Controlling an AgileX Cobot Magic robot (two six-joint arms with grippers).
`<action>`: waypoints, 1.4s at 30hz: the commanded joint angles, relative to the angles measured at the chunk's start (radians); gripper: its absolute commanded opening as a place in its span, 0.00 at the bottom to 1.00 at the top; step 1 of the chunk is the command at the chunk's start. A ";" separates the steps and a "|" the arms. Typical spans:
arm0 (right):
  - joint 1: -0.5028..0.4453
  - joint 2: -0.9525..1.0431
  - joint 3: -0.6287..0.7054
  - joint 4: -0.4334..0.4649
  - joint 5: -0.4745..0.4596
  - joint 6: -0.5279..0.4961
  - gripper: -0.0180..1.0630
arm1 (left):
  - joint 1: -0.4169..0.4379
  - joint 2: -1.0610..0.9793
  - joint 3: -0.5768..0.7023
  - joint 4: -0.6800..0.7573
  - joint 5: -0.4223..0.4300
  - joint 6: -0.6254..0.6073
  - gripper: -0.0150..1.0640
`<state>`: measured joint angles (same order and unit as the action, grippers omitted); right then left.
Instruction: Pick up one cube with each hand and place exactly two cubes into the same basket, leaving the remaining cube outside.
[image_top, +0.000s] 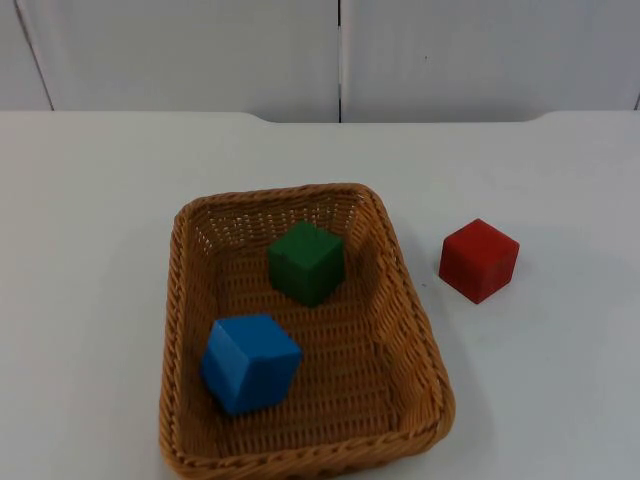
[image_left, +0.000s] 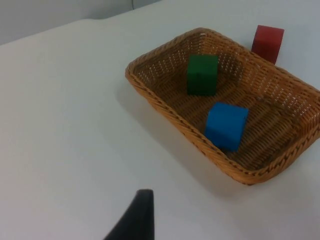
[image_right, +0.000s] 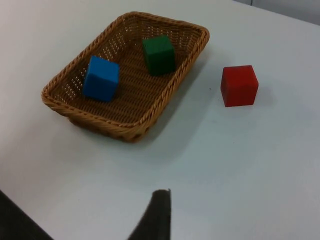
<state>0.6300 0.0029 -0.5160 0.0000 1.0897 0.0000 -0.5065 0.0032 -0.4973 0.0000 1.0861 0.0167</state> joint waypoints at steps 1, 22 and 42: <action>-0.006 -0.003 0.002 0.000 -0.012 -0.011 0.84 | -0.004 -0.003 0.005 0.000 -0.012 -0.010 0.94; -0.006 -0.003 0.002 0.000 -0.012 -0.014 0.99 | -0.004 -0.003 0.005 0.000 -0.012 -0.010 0.99; -0.003 -0.003 0.002 0.006 -0.012 -0.013 0.99 | -0.004 -0.003 0.005 0.000 -0.012 -0.010 0.99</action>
<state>0.6300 0.0029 -0.5160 0.0070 1.0897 0.0000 -0.5065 0.0032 -0.4973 0.0000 1.0861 0.0147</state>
